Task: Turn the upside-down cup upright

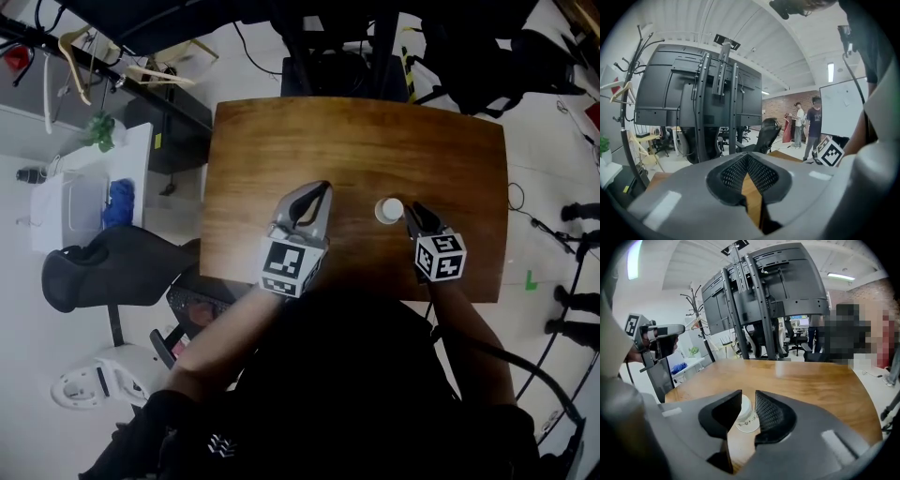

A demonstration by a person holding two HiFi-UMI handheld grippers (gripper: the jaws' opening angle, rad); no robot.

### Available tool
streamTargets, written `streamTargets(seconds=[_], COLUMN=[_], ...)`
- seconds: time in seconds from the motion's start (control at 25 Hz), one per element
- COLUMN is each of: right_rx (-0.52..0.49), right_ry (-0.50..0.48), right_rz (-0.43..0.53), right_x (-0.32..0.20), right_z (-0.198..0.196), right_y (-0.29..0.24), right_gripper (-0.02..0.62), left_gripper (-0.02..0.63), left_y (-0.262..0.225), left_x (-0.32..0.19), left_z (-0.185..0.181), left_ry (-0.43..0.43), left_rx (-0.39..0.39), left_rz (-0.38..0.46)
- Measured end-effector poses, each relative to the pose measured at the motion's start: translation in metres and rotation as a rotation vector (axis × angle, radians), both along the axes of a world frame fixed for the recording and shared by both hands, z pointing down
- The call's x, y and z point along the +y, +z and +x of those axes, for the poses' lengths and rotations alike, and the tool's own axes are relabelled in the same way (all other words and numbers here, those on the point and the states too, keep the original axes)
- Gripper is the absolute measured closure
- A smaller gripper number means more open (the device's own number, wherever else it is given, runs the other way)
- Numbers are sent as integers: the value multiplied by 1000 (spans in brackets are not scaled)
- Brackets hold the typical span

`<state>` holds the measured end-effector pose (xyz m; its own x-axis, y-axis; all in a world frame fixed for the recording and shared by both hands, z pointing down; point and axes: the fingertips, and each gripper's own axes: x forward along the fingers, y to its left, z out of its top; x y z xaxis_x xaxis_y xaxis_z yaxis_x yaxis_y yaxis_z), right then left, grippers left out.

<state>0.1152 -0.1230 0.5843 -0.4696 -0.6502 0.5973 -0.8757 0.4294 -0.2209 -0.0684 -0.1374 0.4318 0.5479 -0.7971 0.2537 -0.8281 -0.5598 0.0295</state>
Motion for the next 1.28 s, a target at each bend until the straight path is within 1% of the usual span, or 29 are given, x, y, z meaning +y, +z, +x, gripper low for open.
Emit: streamTargets(seconds=[0.08, 0.28, 0.4, 0.56, 0.68, 0.84, 1.0, 1.08, 1.16, 1.24, 1.28], right_rx=[-11, -49, -70, -115, -140, -76, -1, 65, 155, 225, 238], right_ry=[-10, 3, 16, 28, 44, 11, 13, 24, 23, -4, -24], right_rz=[-15, -52, -91, -139, -148, -111, -29, 5, 19, 15, 11], right_x=[-1, -6, -8, -8, -9, -8, -9, -8, -5, 0, 4], right_z=[-5, -10, -11, -16, -18, -19, -9, 3, 15, 18, 14], right_y=[4, 16, 26, 37, 41, 36, 20, 14, 14, 15, 16], right_gripper=[505, 505, 504, 505, 511, 526, 554, 557, 558, 558, 558], left_gripper=[606, 606, 606, 606, 606, 606, 606, 606, 606, 606, 606], left_y=[2, 0, -3, -4, -7, -8, -11, -10, -9, -10, -11], left_x=[-2, -2, -1, -1, -1, -1, -3, -3, -3, -4, -4], left_z=[0, 5, 6, -4, -11, -18, -14, -12, -10, -8, -7], left_ry=[-3, 2, 3, -14, -25, -31, -20, -13, -8, -3, -2], left_rx=[-4, -20, -27, -40, -45, -47, -41, -39, -36, -31, -29], left_rz=[-4, -3, 0, 0, -4, -3, 4, 5, 8, 12, 13])
